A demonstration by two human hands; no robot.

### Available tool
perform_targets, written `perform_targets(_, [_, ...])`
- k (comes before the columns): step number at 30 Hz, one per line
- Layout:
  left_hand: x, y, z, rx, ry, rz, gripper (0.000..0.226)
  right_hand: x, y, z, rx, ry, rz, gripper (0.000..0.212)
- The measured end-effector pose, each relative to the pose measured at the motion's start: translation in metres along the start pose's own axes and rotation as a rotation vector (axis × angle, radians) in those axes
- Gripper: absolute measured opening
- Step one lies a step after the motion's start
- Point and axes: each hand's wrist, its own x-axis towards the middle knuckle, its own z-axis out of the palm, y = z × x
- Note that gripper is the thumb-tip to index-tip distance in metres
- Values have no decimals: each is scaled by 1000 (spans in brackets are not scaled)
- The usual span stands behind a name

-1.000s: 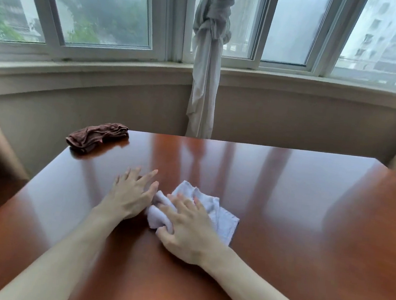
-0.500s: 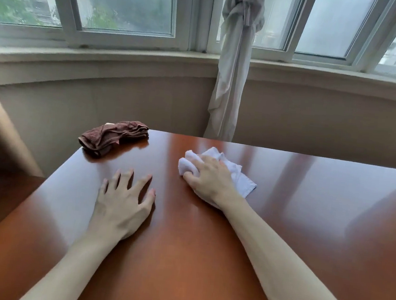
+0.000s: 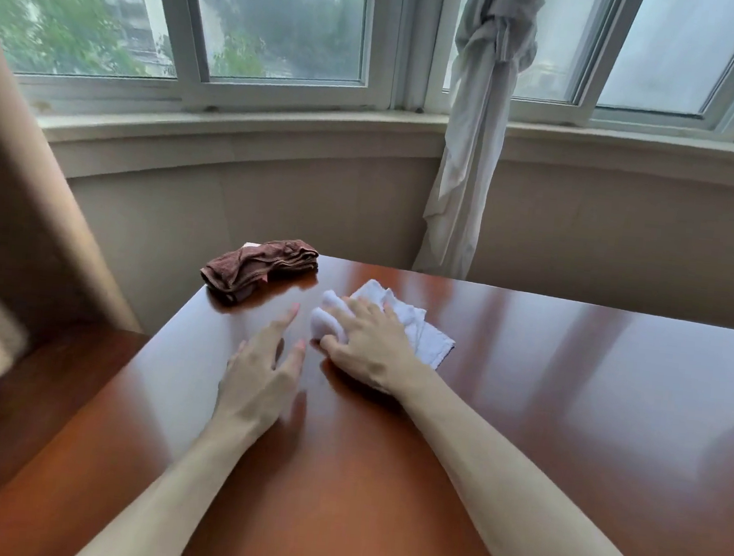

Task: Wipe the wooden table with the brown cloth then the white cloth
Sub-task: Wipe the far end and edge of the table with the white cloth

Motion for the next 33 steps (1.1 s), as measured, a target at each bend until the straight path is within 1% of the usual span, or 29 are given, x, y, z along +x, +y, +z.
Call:
perform_targets(1, [-3,3,-5,-107,12,4,54,-21,-11,-3,15,-30,-56,64])
perform_targets(2, [-6,6,-9,-163,15,14,49,-42,-22,-5,34,-60,-112,63])
perform_targets(4, [-11,12,-15,-177,-22,38,43,-82,-39,-13,51,-99,-243,65])
perform_targets(6, [-19,19,-19,-132,-97,82,44,-120,-50,-24,72,-115,-332,66])
perform_targets(8, [-30,23,-20,-68,-171,160,44,-151,-50,-38,132,-103,-287,65])
perform_targets(11, [-43,28,-15,42,-301,277,48,-177,-28,-52,176,-48,-146,61])
perform_targets(13, [-60,29,-12,129,-370,351,43,-189,-16,-49,129,-45,-59,58])
perform_targets(15, [-74,25,-8,282,-412,431,45,-195,-11,-37,48,-88,-14,60])
perform_targets(17, [-77,19,-8,374,-418,439,49,-193,-17,-30,5,-110,22,63])
perform_targets(18, [-74,16,-10,391,-416,421,54,-189,-23,-29,-24,-111,35,67])
perform_targets(20, [-69,12,-19,440,-401,389,66,-174,-36,-26,-81,-89,40,84])
perform_targets(21, [-66,9,-25,479,-382,376,72,-166,-43,-23,-88,-84,40,89])
perform_targets(22, [-64,6,-31,516,-361,366,76,-160,-51,-21,-73,-87,36,90])
perform_targets(24, [-61,-1,-47,554,-360,357,79,-155,-67,-23,-19,-135,11,78])
perform_targets(25, [-61,-6,-56,549,-385,350,76,-155,-72,-26,-4,-168,-19,71])
perform_targets(27, [-59,-16,-73,536,-442,342,70,-154,-77,-33,-12,-200,-91,71])
perform_targets(29, [-60,-25,-83,542,-467,339,69,-152,-76,-34,-41,-217,-124,72])
perform_targets(31, [-61,-30,-79,560,-383,361,70,-148,-75,-31,-28,-197,-107,66])
perform_targets(33, [-58,-24,-70,567,-270,385,72,-141,-72,-29,4,-141,-89,50])
